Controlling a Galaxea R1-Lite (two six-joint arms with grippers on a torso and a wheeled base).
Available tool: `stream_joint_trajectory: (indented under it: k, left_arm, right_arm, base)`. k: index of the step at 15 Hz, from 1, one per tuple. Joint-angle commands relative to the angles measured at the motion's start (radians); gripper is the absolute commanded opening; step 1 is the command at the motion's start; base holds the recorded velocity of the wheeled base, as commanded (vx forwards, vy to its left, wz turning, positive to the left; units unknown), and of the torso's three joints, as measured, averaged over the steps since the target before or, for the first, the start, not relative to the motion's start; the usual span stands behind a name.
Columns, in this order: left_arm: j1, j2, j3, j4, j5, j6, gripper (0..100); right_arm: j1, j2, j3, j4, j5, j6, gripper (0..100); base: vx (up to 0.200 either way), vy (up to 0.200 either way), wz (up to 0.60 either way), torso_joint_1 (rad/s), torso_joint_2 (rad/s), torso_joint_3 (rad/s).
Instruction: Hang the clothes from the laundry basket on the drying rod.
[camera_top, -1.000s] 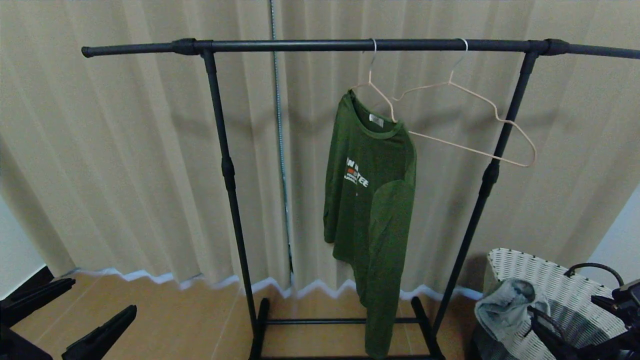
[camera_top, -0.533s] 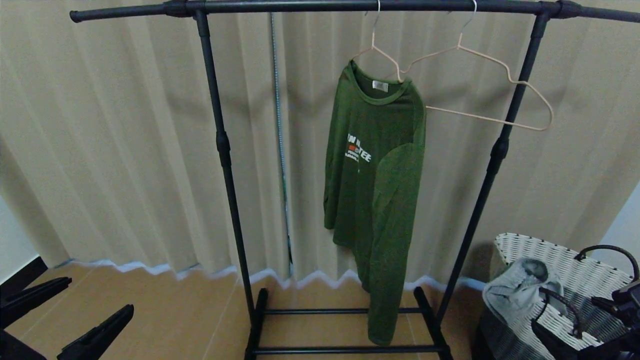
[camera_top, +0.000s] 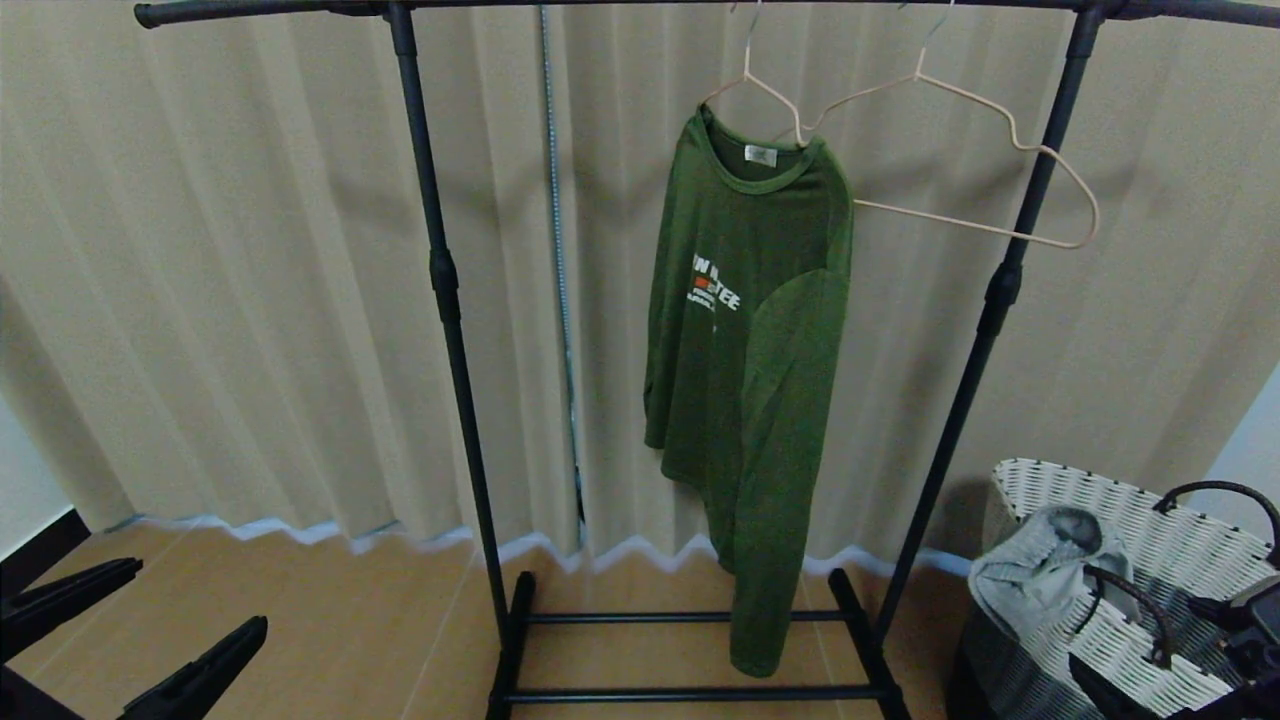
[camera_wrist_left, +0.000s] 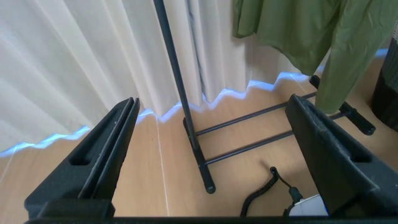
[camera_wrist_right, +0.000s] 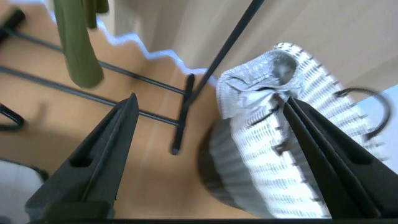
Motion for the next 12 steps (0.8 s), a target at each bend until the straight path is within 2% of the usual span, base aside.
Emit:
stream_joint_trajectory:
  k: [1,9,12]
  left_arm:
    - [0.000,0.003,0.001,0.000,0.000,0.000,100]
    - [-0.003,-0.013,-0.021,-0.003,0.000,0.000,100]
    - [-0.003,-0.017,-0.018,-0.003,0.000,0.002,100]
  right_arm:
    - [0.000,-0.003,-0.001,0.003,0.003,-0.003,100]
    - [0.000,0.058,-0.027,0.006,0.044,0.003,100]
    - [0.000,0.078,-0.026,0.006,0.049,0.005,100]
  base:
    - [0.000,0.000,0.00,0.000,0.00,0.000]
    - [0.000,0.000,0.00,0.000,0.00,0.000]
    - [0.000,-0.200,0.00,0.001,0.00,0.004]
